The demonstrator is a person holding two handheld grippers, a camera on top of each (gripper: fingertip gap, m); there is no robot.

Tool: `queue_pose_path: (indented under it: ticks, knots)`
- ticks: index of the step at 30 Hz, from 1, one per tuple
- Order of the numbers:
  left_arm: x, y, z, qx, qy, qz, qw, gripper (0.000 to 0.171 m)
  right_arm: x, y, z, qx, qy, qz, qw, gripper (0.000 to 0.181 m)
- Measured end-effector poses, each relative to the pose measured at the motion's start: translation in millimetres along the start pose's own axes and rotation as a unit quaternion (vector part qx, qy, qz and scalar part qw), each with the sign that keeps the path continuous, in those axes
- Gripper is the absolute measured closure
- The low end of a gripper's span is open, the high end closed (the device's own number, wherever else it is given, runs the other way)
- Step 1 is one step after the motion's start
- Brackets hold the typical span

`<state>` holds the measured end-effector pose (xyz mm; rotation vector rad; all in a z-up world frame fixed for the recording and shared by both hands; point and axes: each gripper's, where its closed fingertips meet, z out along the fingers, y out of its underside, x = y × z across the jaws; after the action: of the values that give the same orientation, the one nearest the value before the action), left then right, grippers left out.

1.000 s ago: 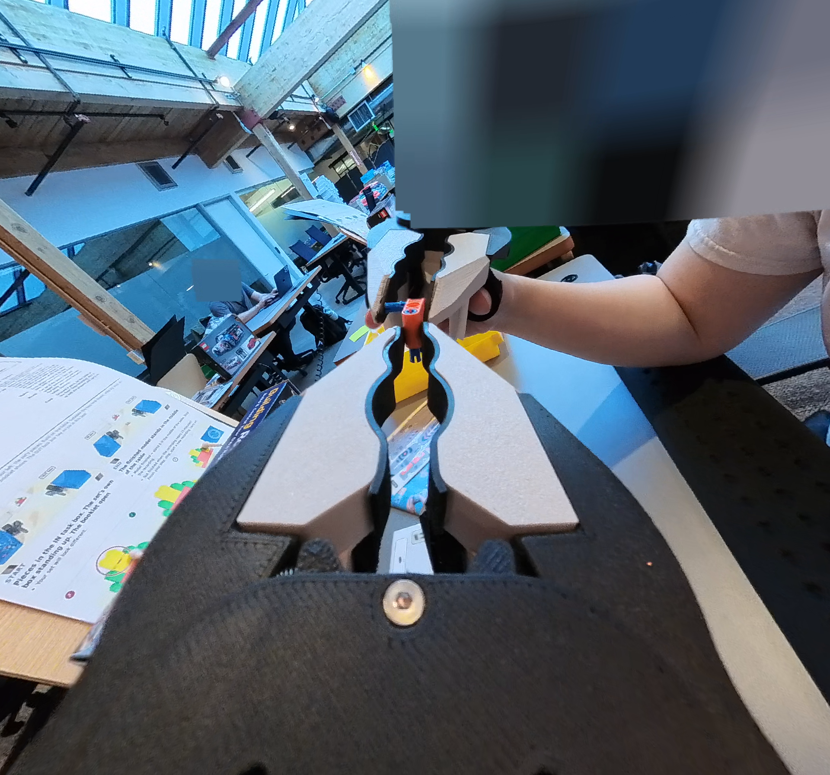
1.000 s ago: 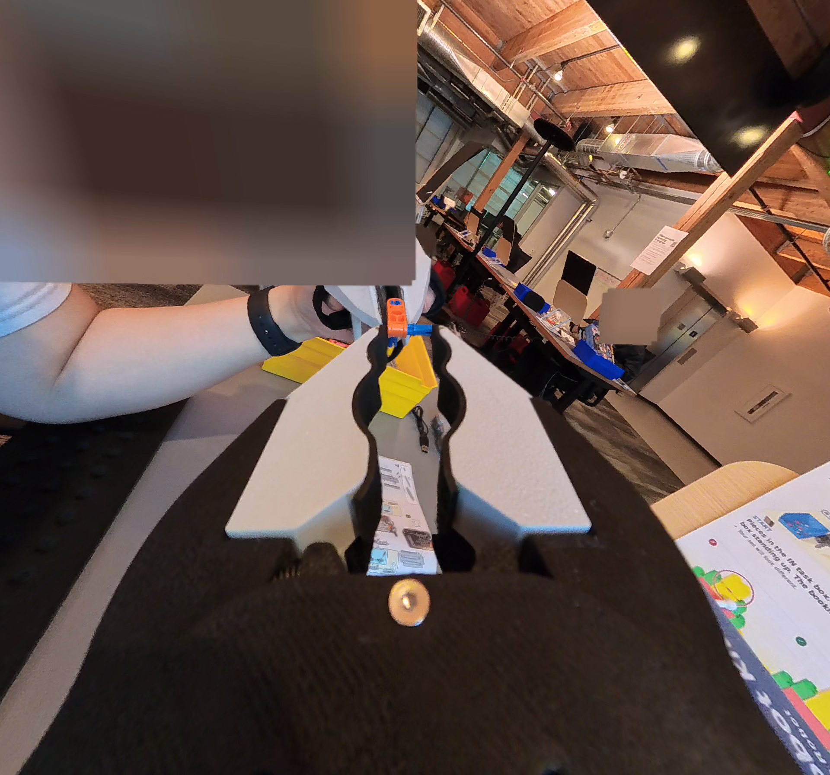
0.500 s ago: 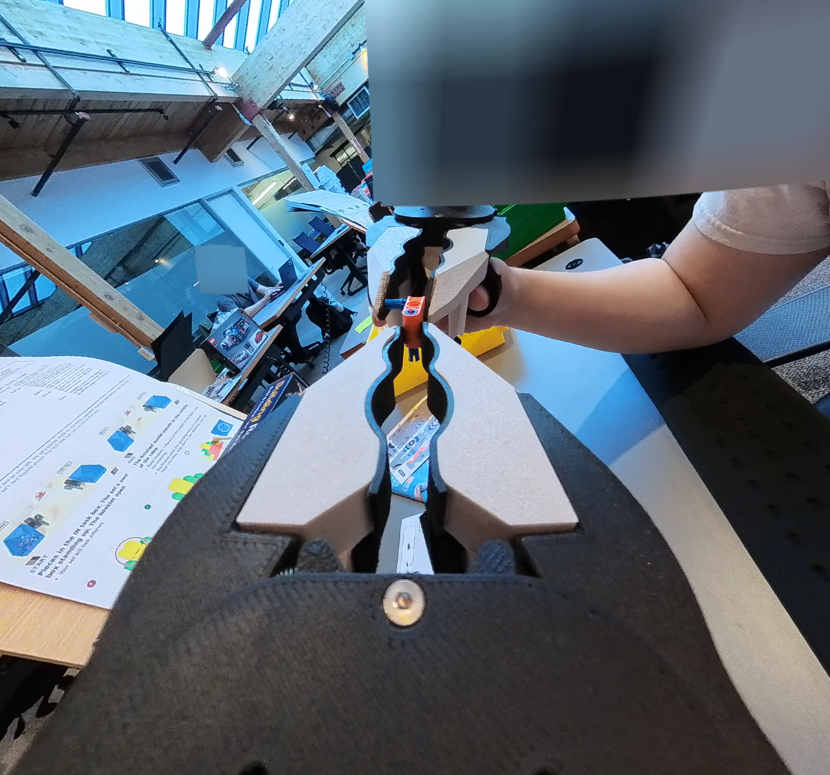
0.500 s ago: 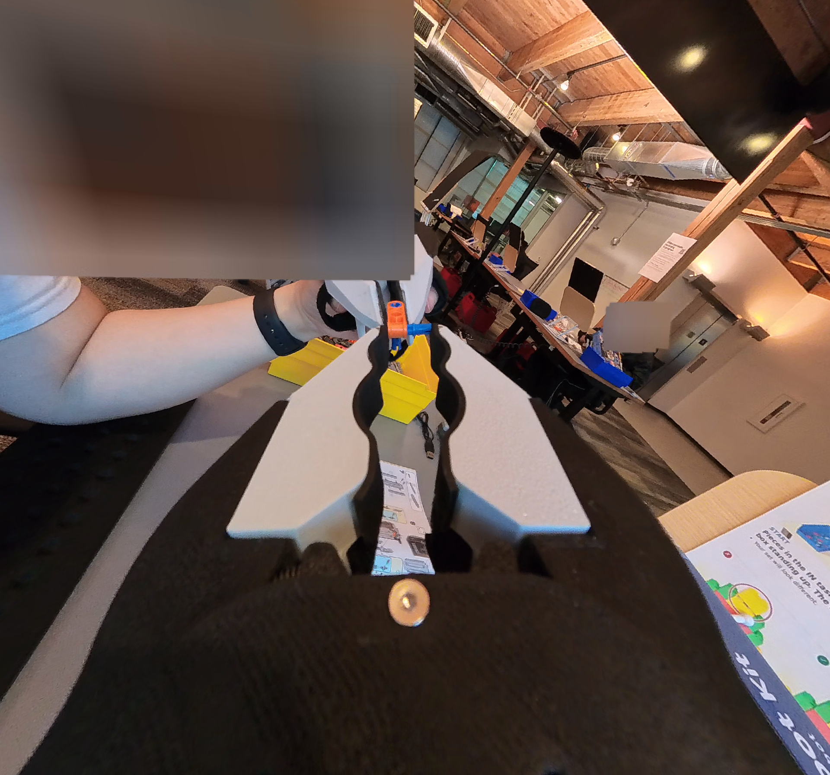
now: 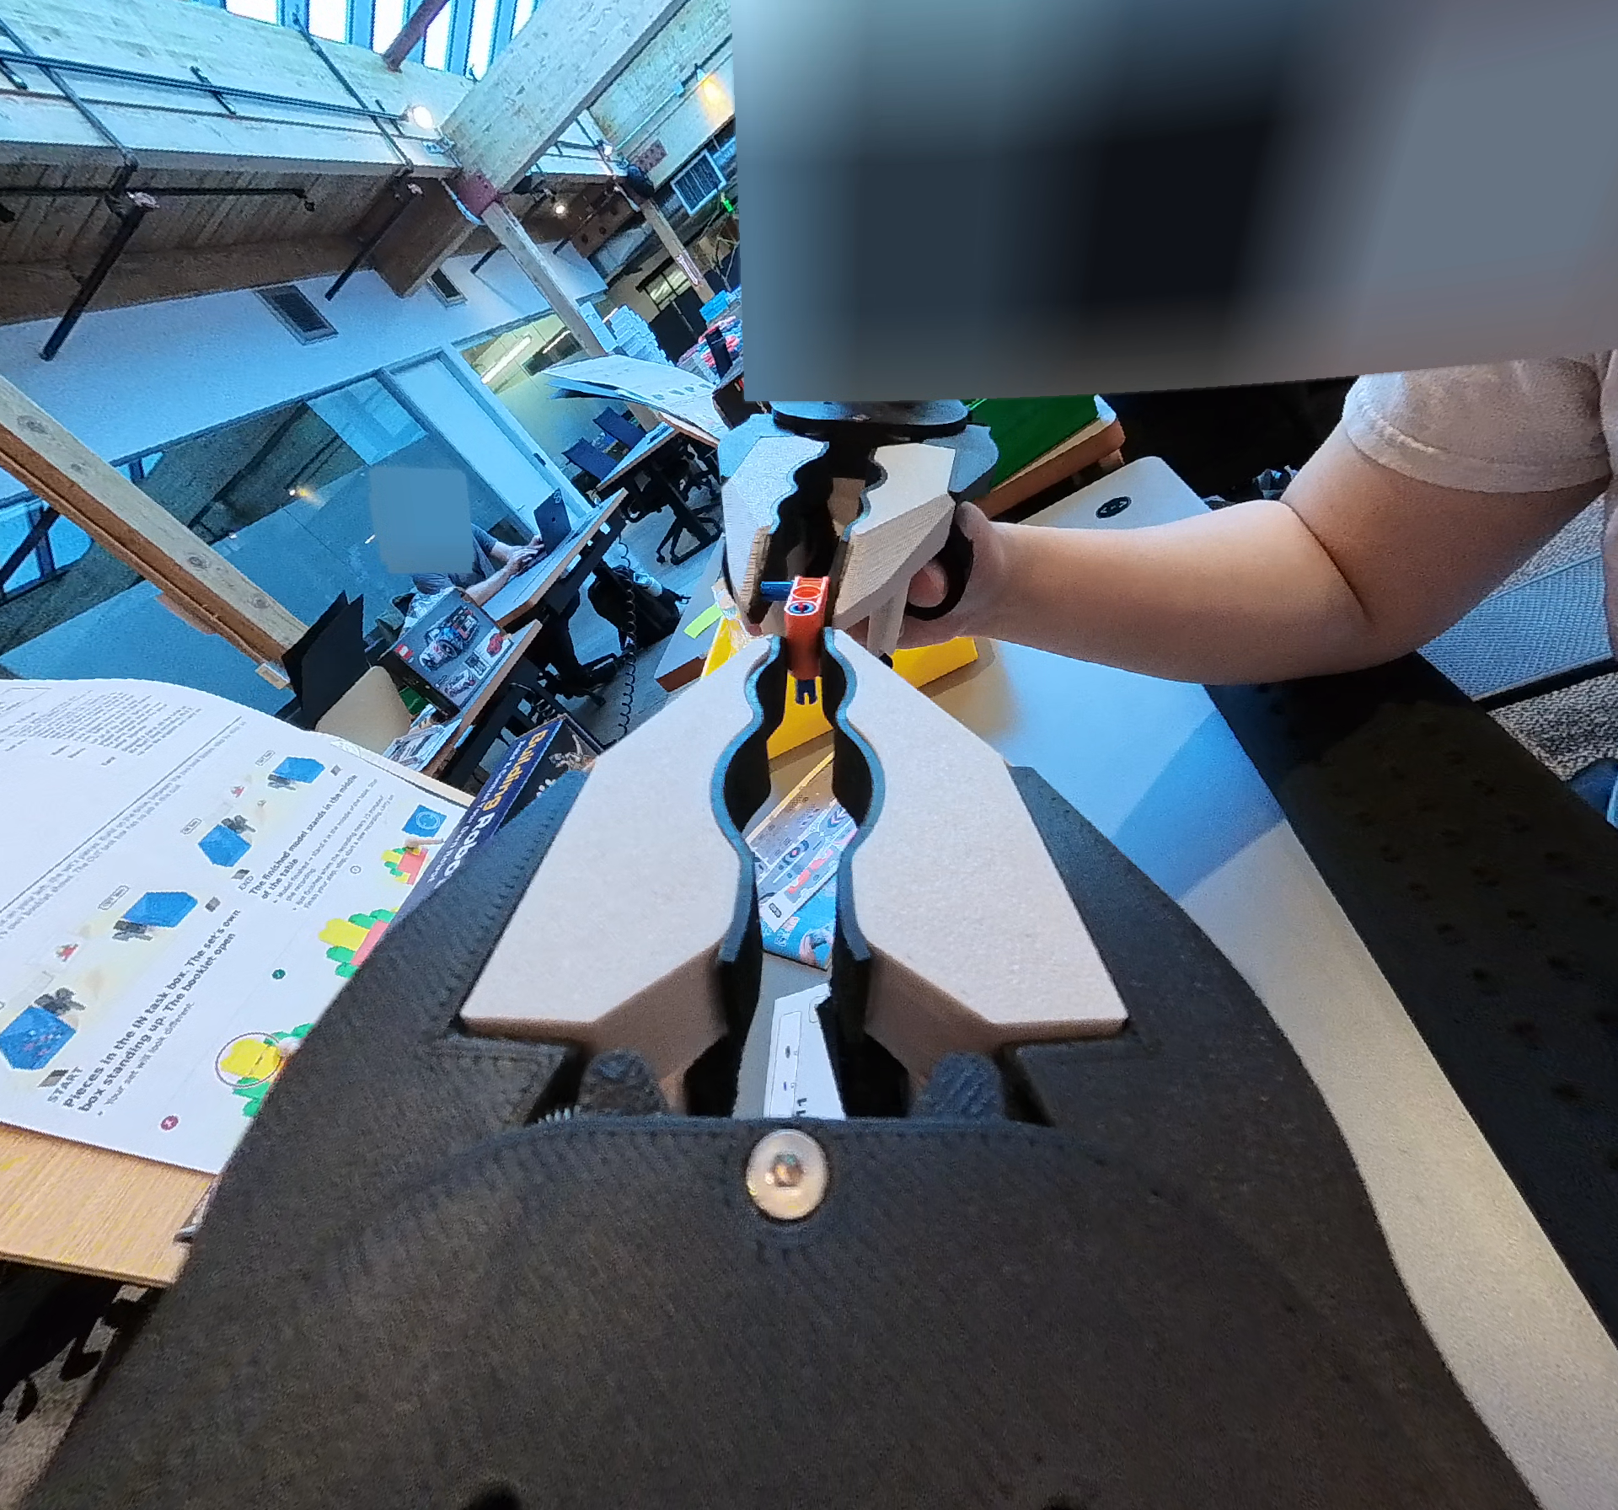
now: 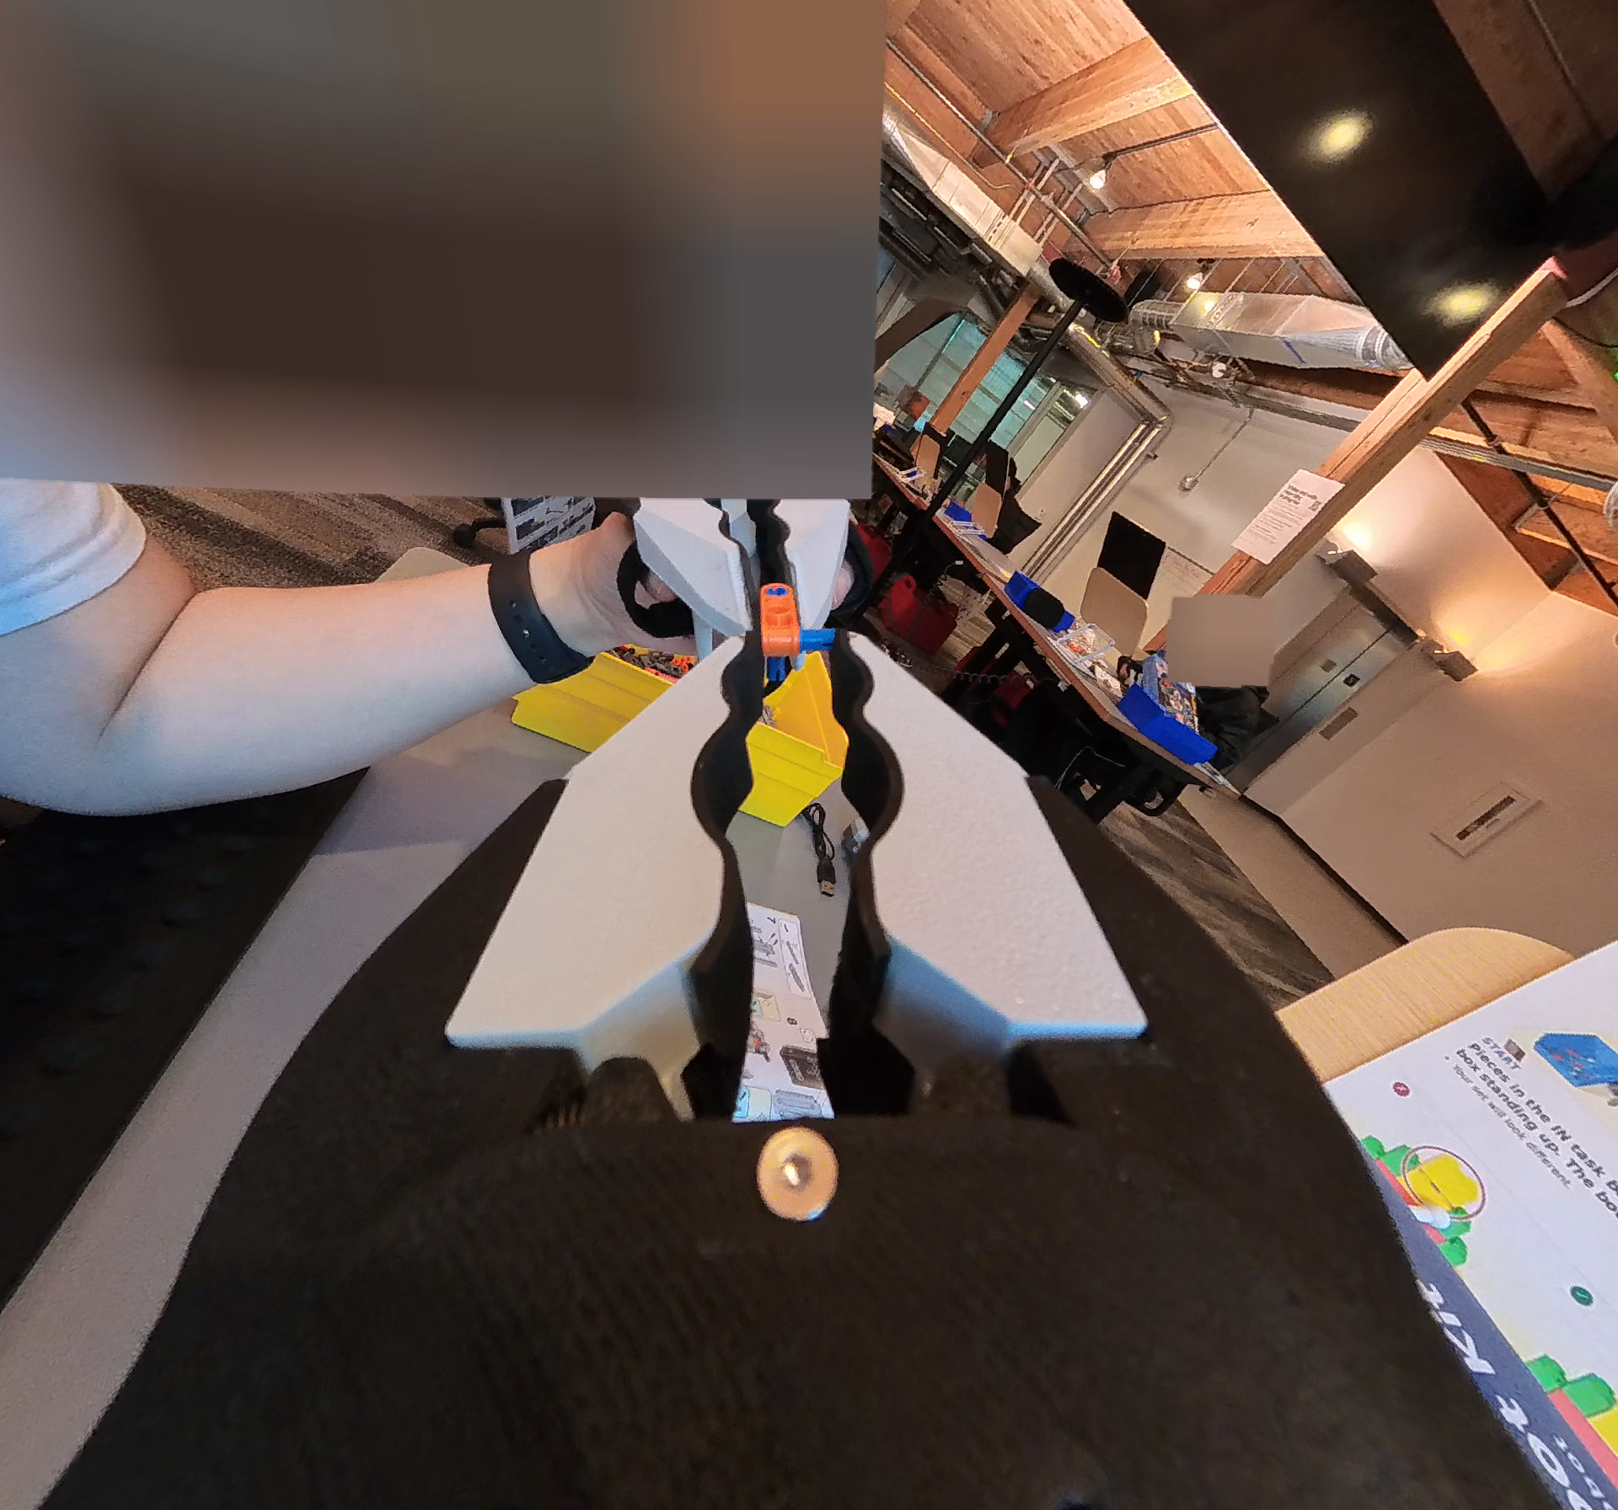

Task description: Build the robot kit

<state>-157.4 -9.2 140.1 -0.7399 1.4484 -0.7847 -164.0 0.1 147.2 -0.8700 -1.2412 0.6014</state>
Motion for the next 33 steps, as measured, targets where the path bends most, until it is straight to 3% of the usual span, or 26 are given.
queue_pose_path:
  ticks: [7,13,17,33]
  knots:
    - [0,0,-1,-0.002,0.001,-0.001,1.0,0.167,-2,0,1,-0.004,0.002,-0.014,1.0,0.167]
    - [-1,-2,-9,0.005,0.0,-0.002,1.0,0.167,-6,4,3,-0.004,-0.033,0.041,0.999,0.156]
    - [1,-2,-8,0.004,0.005,0.0,1.0,0.167,-3,-9,-1,0.043,-0.033,0.052,0.997,0.153]
    - [6,-1,-2,-0.01,0.011,0.018,1.0,0.167,-9,-6,-1,0.028,-0.04,0.026,0.998,0.163]
